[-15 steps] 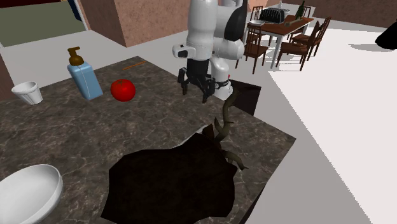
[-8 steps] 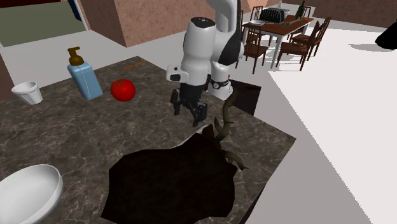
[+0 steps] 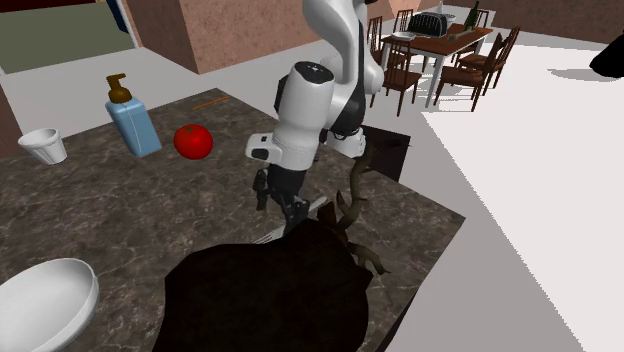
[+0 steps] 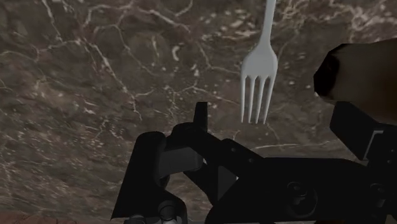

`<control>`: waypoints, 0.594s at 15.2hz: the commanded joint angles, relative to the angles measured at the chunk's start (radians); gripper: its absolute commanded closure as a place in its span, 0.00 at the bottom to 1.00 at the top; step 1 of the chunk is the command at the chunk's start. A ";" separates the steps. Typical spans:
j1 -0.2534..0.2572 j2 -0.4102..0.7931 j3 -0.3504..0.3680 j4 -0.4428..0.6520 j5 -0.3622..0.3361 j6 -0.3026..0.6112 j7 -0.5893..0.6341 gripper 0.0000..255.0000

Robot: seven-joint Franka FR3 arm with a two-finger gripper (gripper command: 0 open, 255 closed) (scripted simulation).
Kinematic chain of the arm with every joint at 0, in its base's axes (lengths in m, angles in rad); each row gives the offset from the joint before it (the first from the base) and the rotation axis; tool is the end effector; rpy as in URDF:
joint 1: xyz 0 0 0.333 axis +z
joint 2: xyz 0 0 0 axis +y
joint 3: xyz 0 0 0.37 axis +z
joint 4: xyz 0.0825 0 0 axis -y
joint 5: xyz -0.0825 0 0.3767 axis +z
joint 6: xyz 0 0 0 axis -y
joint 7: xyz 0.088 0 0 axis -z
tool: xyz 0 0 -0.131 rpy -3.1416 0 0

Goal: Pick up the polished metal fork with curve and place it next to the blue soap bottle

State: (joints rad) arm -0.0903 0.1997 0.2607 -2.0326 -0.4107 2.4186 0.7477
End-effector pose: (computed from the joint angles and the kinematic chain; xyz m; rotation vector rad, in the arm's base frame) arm 0.6071 0.0892 0.4054 2.9399 -0.4509 0.4291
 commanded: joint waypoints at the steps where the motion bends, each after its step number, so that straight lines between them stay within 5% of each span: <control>1: 0.005 0.053 -0.010 0.022 -0.027 0.014 0.027 0.00; 9: 0.010 0.112 -0.030 0.031 -0.063 0.063 0.050 0.00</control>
State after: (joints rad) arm -0.0852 0.2927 0.2258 -1.9769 -0.4709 2.4755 0.7968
